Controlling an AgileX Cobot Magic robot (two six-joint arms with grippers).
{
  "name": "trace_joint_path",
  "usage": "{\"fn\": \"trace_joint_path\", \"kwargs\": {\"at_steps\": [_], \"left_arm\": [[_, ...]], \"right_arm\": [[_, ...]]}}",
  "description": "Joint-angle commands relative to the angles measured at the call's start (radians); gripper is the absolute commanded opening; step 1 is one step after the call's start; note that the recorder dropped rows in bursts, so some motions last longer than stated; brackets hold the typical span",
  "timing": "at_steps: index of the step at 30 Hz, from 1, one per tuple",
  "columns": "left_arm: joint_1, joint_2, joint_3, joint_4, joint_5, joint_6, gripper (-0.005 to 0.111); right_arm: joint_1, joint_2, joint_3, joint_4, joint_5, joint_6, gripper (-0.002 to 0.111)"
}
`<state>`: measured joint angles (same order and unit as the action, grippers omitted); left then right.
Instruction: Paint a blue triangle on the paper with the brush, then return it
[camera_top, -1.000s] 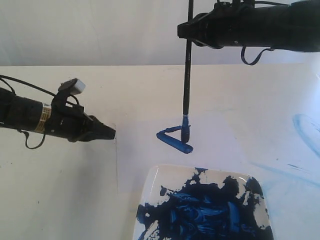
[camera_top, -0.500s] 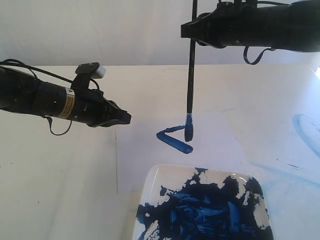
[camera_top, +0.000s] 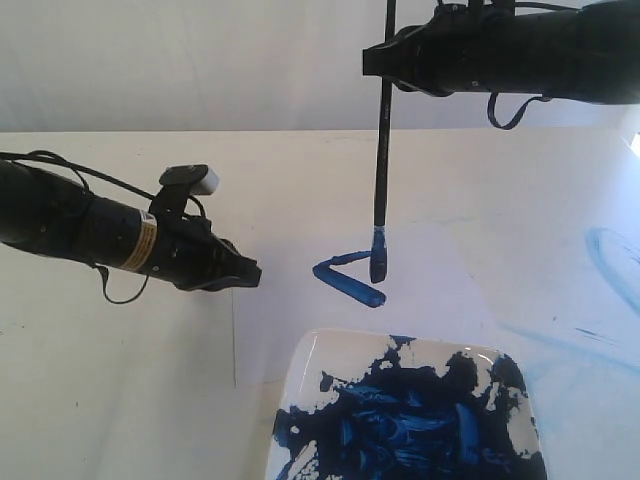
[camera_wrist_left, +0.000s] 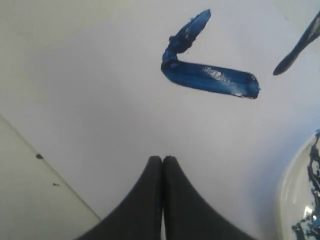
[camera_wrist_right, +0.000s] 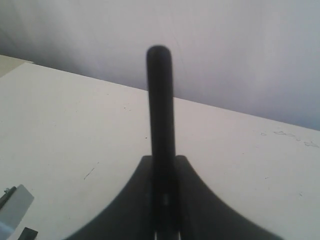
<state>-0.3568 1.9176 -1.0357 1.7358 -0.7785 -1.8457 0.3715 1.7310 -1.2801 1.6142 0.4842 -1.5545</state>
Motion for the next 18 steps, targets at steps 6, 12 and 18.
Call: {"fn": "trace_joint_path", "kwargs": {"at_steps": [6, 12, 18], "left_arm": [[-0.005, 0.058, 0.008, 0.009, 0.012, 0.014, 0.0], [-0.005, 0.065, 0.008, 0.009, 0.031, 0.014, 0.0], [-0.005, 0.065, 0.01, 0.009, 0.049, 0.014, 0.0]], "right_arm": [[-0.006, 0.0, -0.004, 0.008, -0.001, -0.014, 0.0], [-0.006, 0.016, -0.004, 0.008, 0.002, -0.014, 0.0], [-0.006, 0.024, -0.004, 0.008, -0.02, -0.014, 0.0]]}}
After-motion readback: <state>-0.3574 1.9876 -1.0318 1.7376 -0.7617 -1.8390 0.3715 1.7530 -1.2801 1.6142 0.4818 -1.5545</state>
